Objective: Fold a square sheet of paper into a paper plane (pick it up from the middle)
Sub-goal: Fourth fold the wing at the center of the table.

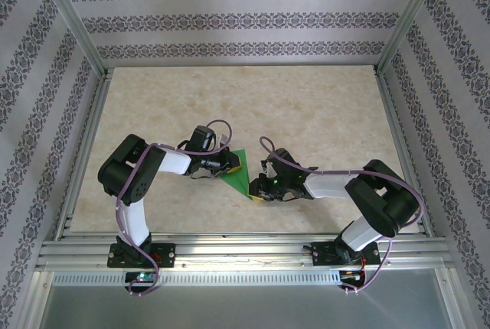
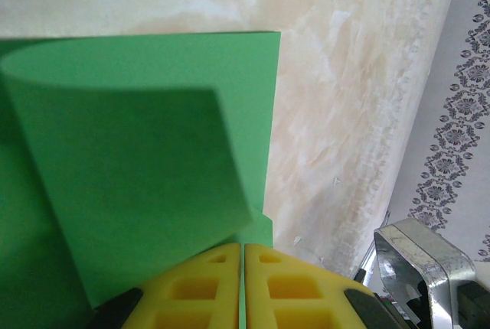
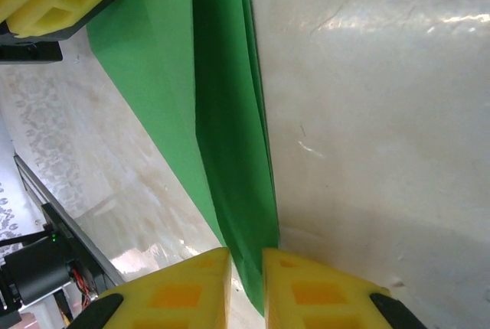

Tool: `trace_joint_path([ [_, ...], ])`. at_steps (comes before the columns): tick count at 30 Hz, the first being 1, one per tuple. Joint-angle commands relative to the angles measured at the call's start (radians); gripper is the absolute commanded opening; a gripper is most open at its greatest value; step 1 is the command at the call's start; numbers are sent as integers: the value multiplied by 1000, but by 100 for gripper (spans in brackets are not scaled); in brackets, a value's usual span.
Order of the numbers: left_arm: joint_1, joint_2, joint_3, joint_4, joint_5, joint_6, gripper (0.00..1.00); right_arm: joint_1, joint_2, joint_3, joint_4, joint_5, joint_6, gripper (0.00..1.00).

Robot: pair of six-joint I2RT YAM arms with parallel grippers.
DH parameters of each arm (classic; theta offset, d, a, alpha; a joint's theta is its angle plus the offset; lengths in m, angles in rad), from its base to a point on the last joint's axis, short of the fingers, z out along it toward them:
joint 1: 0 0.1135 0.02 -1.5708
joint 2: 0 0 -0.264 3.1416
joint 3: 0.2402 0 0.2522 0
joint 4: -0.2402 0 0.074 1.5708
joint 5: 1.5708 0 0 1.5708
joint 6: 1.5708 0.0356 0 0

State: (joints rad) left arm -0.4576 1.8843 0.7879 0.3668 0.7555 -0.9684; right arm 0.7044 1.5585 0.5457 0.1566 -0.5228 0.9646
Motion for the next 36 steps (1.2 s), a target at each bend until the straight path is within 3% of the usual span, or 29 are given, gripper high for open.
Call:
trace_joint_path([
  [1, -8, 32, -19, -22, -16, -1, 9, 1, -17, -21, -27, 24, -8, 19],
  [20, -9, 30, -19, -20, -15, -6, 9, 2, -18, -41, -35, 27, -4, 11],
  [32, -8, 27, -23, -20, -18, -4, 9, -7, -165, 0, -35, 50, -1, 25],
  [36, -9, 30, -22, -19, -15, -4, 9, 12, -104, 68, -25, -8, -31, 15],
])
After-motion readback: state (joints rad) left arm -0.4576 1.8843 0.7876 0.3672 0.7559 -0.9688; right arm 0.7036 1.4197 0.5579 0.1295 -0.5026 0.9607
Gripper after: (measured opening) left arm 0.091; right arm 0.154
